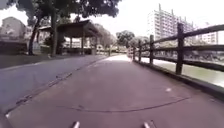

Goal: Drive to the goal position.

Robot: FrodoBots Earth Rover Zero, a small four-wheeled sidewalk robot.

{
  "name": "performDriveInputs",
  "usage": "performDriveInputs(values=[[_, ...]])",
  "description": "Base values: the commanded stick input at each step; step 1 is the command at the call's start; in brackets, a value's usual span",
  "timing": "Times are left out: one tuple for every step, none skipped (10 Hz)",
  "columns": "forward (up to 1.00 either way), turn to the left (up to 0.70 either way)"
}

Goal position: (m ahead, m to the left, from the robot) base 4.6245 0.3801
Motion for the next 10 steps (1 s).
performDriveInputs(values=[[0.7, 0.0], [0.7, 0.0], [0.7, 0.0], [0.7, 0.0], [0.7, 0.0], [0.7, 0.0], [0.7, -0.05], [0.7, -0.17], [0.7, -0.31], [0.7, -0.28]])
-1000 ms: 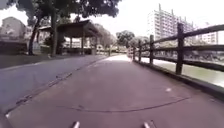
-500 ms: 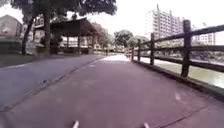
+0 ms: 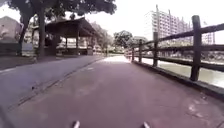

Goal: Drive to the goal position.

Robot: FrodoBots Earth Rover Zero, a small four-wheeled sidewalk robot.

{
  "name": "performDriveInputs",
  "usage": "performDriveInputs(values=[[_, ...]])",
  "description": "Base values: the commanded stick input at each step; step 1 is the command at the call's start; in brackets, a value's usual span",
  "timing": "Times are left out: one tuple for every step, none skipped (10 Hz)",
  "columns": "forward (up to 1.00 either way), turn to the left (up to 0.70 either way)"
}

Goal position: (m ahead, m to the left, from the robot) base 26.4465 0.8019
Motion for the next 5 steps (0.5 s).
performDriveInputs(values=[[0.7, 0.0], [0.7, 0.0], [0.7, 0.0], [0.7, 0.0], [0.7, 0.0]])
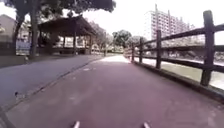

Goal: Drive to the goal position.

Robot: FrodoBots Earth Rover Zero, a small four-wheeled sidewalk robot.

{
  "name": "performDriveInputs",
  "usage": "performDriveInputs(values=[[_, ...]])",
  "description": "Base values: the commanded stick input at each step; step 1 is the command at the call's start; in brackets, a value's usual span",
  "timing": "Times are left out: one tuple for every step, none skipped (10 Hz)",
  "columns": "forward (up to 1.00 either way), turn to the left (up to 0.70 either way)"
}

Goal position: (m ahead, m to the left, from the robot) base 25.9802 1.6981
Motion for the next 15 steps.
performDriveInputs(values=[[0.7, 0.0], [0.7, 0.0], [0.7, 0.0], [0.7, 0.0], [0.7, 0.0], [0.7, 0.0], [0.7, 0.0], [0.7, 0.0], [0.7, 0.0], [0.7, 0.0], [0.7, 0.0], [0.7, 0.0], [0.7, 0.0], [0.7, 0.0], [0.7, 0.0]])
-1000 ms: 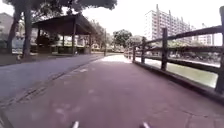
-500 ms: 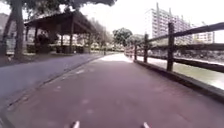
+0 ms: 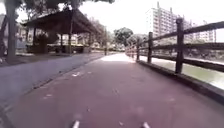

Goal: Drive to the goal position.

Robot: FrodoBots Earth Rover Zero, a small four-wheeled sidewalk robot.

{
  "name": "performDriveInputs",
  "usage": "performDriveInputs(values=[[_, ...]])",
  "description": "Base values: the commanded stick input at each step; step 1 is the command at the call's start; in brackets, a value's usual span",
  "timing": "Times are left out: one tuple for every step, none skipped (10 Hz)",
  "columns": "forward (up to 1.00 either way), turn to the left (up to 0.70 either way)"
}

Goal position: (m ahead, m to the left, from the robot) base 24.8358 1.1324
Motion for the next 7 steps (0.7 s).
performDriveInputs(values=[[0.7, 0.0], [0.7, 0.0], [0.7, 0.0], [0.7, 0.0], [0.7, 0.0], [0.7, 0.0], [0.7, 0.0]])
